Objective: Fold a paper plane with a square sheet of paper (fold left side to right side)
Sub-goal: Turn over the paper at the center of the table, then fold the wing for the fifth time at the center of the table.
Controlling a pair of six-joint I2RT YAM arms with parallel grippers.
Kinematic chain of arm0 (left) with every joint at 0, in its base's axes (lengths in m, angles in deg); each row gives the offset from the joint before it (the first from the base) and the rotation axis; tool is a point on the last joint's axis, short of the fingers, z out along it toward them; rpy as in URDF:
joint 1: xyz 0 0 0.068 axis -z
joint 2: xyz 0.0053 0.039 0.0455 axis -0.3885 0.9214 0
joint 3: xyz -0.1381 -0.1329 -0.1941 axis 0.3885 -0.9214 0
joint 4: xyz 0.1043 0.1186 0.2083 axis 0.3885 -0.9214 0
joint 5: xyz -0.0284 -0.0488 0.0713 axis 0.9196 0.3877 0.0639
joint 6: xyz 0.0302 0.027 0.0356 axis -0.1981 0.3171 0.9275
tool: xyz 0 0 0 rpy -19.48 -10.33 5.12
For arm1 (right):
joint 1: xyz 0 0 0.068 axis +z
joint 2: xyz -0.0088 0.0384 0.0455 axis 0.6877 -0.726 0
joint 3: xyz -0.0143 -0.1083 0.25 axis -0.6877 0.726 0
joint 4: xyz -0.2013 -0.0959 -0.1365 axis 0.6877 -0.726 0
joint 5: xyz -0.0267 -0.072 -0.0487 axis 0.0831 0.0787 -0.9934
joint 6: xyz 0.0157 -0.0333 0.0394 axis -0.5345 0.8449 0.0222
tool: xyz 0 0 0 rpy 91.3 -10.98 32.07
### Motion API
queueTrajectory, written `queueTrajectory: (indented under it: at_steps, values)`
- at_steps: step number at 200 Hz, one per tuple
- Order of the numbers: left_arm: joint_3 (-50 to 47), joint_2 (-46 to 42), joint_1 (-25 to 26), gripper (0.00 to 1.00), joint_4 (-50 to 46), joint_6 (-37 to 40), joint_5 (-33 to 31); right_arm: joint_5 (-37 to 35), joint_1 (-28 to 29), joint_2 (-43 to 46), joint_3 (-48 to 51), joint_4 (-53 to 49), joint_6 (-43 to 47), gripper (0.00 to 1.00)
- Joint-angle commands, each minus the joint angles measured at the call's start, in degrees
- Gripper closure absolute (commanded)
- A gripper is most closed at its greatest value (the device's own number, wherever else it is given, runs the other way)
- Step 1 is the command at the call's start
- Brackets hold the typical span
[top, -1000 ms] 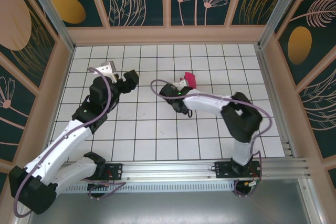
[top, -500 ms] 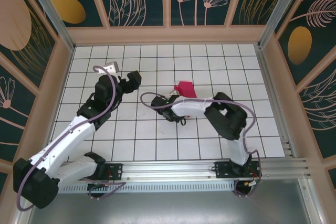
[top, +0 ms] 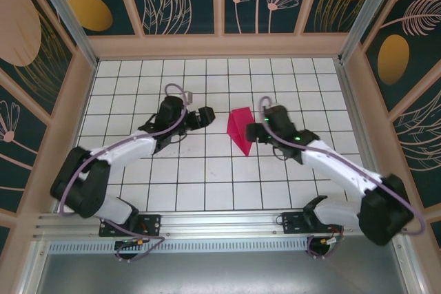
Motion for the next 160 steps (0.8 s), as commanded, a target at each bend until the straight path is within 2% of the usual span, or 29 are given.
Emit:
queueTrajectory:
  at_steps: [1, 23, 41, 68, 105, 122, 160]
  values:
    - [3.9, 5.6, 2.1, 0.15, 8.4, -3.6, 7.6, 19.4, -8.6, 6.0, 7.5, 13.1, -3.3, 0.07]
    - [7.4, 12.3, 3.8, 0.16, 9.3, -4.3, 8.9, 31.7, -19.4, 8.3, 13.5, 19.0, -7.2, 0.07]
    - [10.7, 16.8, 4.8, 0.17, 9.5, -4.6, 9.7, 37.3, -24.5, 8.4, 16.9, 21.9, -8.3, 0.07]
    - [15.8, 23.0, 5.7, 0.2, 7.8, -4.4, 10.0, 40.1, -27.9, 8.3, 20.1, 23.8, -8.4, 0.07]
    - [20.5, 29.5, 5.9, 0.28, 6.4, -4.5, 10.5, 41.2, -28.6, 8.3, 21.3, 23.7, -7.4, 0.08]
    - [21.2, 31.3, 6.0, 0.36, 7.3, -4.7, 11.4, 40.9, -28.6, 8.1, 21.3, 23.2, -6.7, 0.08]
    - [18.3, 32.1, 5.9, 0.67, 13.1, -4.6, 14.4, 42.1, -28.7, 4.6, 20.9, 23.6, -5.8, 0.17]
